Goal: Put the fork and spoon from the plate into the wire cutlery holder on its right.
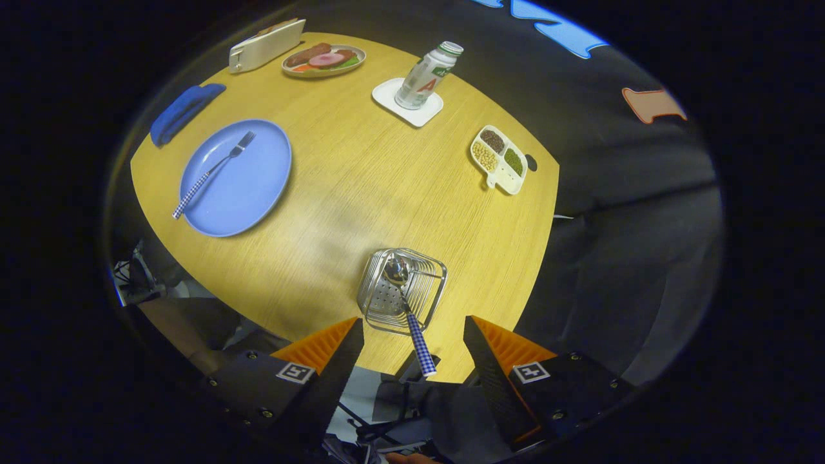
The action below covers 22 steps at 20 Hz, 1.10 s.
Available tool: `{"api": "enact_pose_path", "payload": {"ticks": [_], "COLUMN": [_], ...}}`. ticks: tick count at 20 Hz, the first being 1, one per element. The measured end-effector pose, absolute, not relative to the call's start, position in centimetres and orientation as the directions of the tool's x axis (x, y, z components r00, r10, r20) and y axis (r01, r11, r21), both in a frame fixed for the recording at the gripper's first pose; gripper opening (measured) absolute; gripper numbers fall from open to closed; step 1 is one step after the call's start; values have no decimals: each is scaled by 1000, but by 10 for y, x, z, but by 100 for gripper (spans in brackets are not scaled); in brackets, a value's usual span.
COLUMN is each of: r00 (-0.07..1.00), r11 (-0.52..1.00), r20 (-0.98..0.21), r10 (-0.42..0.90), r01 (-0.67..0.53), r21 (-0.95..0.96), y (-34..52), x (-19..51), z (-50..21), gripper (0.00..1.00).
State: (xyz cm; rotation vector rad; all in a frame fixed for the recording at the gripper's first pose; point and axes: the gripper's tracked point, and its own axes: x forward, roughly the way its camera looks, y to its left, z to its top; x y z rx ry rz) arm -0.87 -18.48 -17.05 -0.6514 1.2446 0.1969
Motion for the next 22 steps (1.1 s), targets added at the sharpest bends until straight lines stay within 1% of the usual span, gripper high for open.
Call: {"api": "enact_pose_path", "payload": {"ticks": [5, 13, 22], "r00": [373, 435, 437], "r11": [835, 861, 880], "r20": [-913, -897, -900], "r10": [-166, -82, 6], "r01": [-440, -423, -429], "r21": [-332, -284, -202], "y": [-162, -99, -34], "x": [-14, -23, -34], "z": [-160, -158, -184], "gripper": [96, 96, 96]}}
